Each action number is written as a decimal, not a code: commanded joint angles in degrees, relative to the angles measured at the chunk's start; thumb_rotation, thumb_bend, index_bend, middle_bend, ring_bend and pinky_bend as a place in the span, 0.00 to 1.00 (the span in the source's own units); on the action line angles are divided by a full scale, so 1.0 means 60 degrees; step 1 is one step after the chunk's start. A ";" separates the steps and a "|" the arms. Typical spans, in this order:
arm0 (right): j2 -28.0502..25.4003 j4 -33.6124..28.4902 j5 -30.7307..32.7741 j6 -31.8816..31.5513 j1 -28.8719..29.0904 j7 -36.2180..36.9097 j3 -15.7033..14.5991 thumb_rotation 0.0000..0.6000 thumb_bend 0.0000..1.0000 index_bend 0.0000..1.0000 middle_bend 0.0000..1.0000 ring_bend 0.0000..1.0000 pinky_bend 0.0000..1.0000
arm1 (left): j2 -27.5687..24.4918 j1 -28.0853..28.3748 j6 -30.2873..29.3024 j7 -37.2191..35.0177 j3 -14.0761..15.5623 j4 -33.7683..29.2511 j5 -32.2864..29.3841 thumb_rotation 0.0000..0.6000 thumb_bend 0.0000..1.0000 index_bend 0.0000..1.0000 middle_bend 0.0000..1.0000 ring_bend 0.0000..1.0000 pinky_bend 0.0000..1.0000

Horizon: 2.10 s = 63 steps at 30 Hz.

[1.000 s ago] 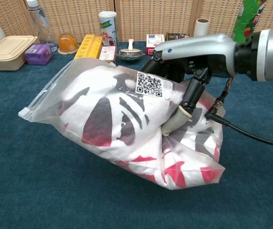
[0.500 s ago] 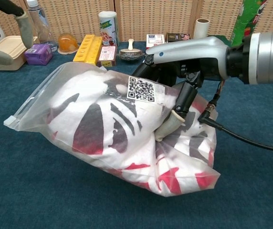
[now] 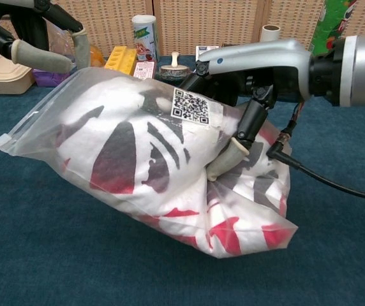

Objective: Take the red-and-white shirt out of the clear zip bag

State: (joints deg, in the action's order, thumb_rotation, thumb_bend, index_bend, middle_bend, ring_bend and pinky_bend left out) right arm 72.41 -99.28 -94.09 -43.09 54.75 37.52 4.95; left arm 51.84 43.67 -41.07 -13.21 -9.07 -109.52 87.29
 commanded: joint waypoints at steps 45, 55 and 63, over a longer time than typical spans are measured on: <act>-0.0230 0.0213 -0.0559 -0.1210 0.0283 0.2078 -0.0704 1.00 0.15 0.83 0.85 1.00 0.96 | 0.1351 0.0677 -0.1255 0.0076 0.0260 0.1000 0.0749 0.43 0.24 0.42 1.00 0.97 0.87; -0.0277 0.0155 -0.0390 -0.1233 0.0284 0.2088 -0.0700 1.00 0.15 0.83 0.85 1.00 0.96 | 0.1507 0.0823 -0.1375 -0.0514 0.0377 0.0974 0.0897 0.47 0.25 0.45 1.00 0.97 0.87; -0.0282 0.0289 -0.0309 -0.1349 0.0257 0.2414 -0.0671 1.00 0.15 0.83 0.85 1.00 0.96 | 0.1522 0.0839 -0.1523 -0.0929 0.0618 0.0971 0.1190 0.58 0.33 0.49 1.00 0.97 0.87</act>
State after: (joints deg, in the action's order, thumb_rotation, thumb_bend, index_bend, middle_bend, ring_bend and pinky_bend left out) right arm 70.72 -97.62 -95.96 -51.14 56.32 51.91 0.92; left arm 60.89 48.65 -50.14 -18.45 -5.63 -103.74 94.17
